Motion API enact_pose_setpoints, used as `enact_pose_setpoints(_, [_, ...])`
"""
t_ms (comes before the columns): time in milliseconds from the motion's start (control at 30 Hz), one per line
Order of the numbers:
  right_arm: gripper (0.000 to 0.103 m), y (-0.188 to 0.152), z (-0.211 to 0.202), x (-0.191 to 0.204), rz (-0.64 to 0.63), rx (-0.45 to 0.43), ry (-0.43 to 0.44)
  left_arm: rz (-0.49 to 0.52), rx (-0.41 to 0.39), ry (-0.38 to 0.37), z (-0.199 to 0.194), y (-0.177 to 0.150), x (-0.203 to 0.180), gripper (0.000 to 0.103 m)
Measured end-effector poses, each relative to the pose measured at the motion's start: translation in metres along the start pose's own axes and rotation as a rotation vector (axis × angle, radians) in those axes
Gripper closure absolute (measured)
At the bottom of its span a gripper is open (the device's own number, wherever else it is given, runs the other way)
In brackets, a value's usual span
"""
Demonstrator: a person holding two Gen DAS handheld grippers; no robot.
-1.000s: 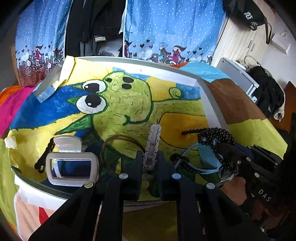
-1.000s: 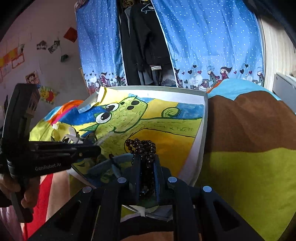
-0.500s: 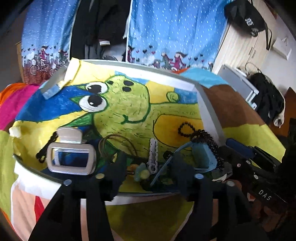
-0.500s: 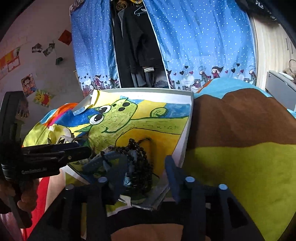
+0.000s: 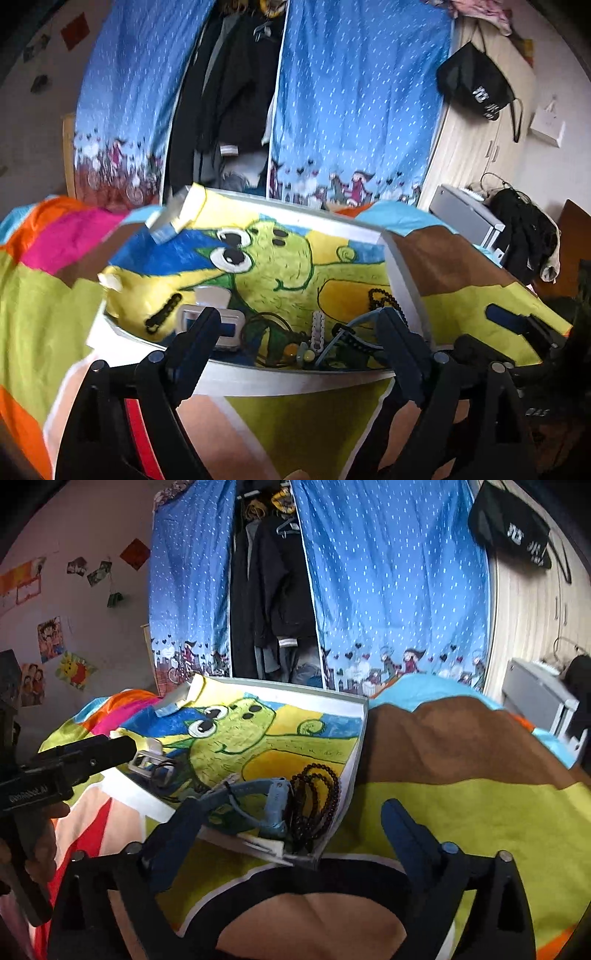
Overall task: Organize jewelry
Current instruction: 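Lower the barrette and bead bracelet into the tray and open both tools, then withdraw both tools from the tray back to the remaining jewelry on the duvet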
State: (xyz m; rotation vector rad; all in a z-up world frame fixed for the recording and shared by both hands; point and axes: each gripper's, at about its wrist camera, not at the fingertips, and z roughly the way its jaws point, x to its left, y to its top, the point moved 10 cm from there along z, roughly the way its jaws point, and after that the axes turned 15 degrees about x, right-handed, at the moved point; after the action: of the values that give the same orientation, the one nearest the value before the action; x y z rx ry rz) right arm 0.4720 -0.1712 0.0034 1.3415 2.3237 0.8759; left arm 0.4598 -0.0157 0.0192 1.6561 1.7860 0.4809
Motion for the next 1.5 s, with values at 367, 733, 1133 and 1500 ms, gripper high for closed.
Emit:
enact_pose_setpoints(367, [0.000,-0.010,-0.072,0.032,0.065,-0.096,-0.049,0.028,-0.181,0.008,-0.088,-0.019,-0.002,0.004])
enact_pose_setpoints(733, [0.000,-0.037,-0.128,0.068,0.067,-0.195,-0.086,0.070,-0.266,0.016,-0.163,-0.047,0.007,0.003])
enact_pose_setpoints(1133, [0.000,-0.086,-0.181,0.097,0.069,-0.257,-0.137,0.097,-0.242,0.038,-0.198,-0.109,0.014,0.003])
enact_pose_setpoints(1500, [0.000,-0.166,-0.163,0.084,0.217,-0.200,-0.132,0.121,-0.037,0.055,-0.142,-0.191,0.032,0.003])
